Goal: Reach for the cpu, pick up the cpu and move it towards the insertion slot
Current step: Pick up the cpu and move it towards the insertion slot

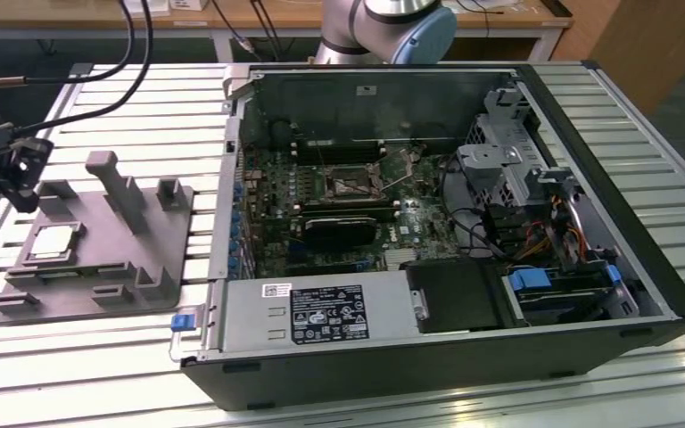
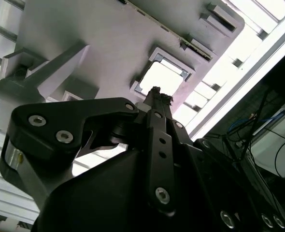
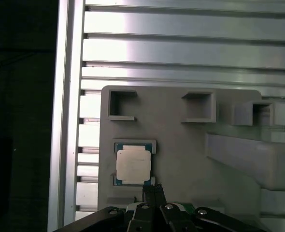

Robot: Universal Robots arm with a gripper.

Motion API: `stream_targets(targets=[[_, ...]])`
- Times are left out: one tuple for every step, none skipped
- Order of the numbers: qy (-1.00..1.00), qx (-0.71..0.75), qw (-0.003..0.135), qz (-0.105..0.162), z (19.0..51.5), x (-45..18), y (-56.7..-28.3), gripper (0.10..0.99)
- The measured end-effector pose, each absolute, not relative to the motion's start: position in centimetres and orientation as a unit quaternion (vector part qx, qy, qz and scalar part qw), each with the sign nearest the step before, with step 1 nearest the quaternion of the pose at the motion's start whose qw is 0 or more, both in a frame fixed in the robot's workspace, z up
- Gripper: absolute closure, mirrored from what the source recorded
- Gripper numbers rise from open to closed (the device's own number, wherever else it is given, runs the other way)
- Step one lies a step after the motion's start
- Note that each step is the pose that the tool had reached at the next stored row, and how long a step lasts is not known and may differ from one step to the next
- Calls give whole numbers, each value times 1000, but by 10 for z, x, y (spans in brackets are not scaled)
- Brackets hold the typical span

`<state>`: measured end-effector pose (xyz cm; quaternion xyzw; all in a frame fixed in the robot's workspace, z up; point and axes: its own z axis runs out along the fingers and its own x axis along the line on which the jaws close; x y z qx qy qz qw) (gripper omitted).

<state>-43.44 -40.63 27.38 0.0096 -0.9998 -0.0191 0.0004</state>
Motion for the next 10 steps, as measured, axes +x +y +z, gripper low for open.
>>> stream_targets(targets=[[-1000,10,0,-19,273,-435,-406,980],[-1000,10,0,-19,272,-435,-406,980],[-1000,10,0,-19,271,-435,-406,980],[-1000,10,0,-19,270,-435,-406,980],[-1000,10,0,-19,269,-436,-406,980],[-1000,10,0,-19,268,-436,-406,980],[-1000,10,0,-19,267,-436,-406,980],[-1000,10,0,-19,266,-437,-406,980],[-1000,10,0,-19,264,-437,-406,980],[-1000,10,0,-19,263,-437,-406,980]])
